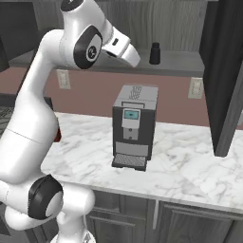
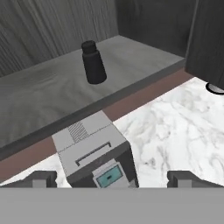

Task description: Collect the paprika, mayonnaise, and shaker from the cabinet and place them next to the stove.

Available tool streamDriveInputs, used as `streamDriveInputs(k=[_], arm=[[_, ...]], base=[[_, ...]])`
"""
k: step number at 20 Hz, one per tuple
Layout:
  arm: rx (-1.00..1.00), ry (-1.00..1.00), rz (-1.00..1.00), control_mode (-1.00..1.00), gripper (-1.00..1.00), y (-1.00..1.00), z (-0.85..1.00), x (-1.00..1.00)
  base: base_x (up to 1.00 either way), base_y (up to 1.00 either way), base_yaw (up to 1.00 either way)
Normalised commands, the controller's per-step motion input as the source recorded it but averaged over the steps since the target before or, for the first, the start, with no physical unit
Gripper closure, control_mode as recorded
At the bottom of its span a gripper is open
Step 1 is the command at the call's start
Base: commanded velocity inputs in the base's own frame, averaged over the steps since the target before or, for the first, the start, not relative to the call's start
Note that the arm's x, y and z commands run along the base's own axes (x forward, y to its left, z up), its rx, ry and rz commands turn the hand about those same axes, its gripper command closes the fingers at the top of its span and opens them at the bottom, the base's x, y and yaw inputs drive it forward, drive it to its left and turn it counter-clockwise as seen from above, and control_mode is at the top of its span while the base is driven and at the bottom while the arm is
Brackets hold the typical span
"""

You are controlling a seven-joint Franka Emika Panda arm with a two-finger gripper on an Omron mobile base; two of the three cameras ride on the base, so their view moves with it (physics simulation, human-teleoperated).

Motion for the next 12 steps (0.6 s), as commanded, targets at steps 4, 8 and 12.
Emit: streamDriveInputs(k=[4,8,12], arm=[[0.01,-0.01,0.11,-1.0,-1.0,0.13,-0.02,0.67],[0.0,0.0,0.09,-1.0,-1.0,0.0,-0.03,0.55],[-0.06,0.0,0.02,-1.0,-1.0,-0.03,0.0,0.29]], base=[[0.0,0.0,0.0],[0.0,0.0,0.0],[0.0,0.0,0.0]])
